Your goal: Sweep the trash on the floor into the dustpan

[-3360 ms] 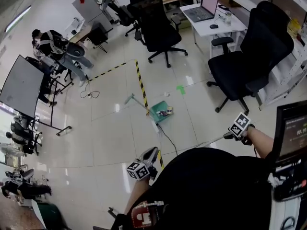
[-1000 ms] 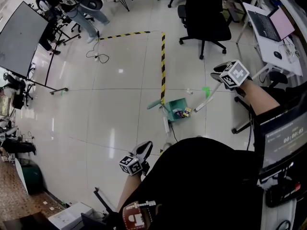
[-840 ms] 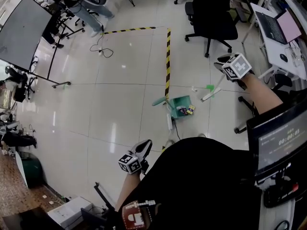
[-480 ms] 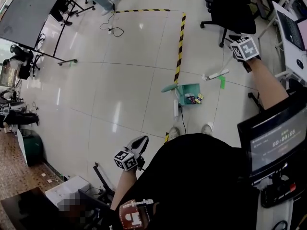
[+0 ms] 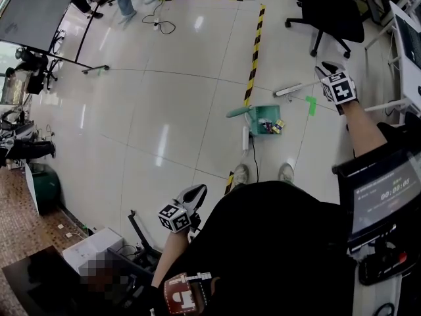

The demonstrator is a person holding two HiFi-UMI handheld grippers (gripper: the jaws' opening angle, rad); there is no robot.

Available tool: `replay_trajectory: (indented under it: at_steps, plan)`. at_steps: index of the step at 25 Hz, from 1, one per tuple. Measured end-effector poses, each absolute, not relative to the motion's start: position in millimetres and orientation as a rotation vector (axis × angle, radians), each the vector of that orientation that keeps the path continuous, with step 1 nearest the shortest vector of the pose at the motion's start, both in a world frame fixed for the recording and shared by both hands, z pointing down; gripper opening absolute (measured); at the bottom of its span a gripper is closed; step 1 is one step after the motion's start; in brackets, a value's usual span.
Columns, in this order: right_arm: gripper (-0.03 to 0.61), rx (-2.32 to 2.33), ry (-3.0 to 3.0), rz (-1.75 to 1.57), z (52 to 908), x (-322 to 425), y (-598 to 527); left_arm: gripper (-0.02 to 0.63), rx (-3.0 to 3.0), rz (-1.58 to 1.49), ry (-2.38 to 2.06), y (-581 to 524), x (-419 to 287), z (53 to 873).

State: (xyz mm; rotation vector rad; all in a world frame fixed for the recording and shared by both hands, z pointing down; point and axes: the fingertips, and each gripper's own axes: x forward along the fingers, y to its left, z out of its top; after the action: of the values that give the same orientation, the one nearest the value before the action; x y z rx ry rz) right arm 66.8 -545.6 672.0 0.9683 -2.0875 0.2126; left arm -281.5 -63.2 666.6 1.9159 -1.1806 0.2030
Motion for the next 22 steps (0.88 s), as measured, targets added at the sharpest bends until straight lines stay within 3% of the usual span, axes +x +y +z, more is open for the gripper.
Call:
replay_trajectory:
  at_steps: [8,22]
  plan:
    - [0.117,0.765,-1.976,0.271,722.5,90.6,-455.5,0.000,1.959,0.207,-1.132,-79.7,-266.0,662.4]
    - [0.143,0.878,-2.015,0.333,746.3,96.7,-462.9,0.000,1.954,0.226,-1.105,-73.1,-250.7,670.2]
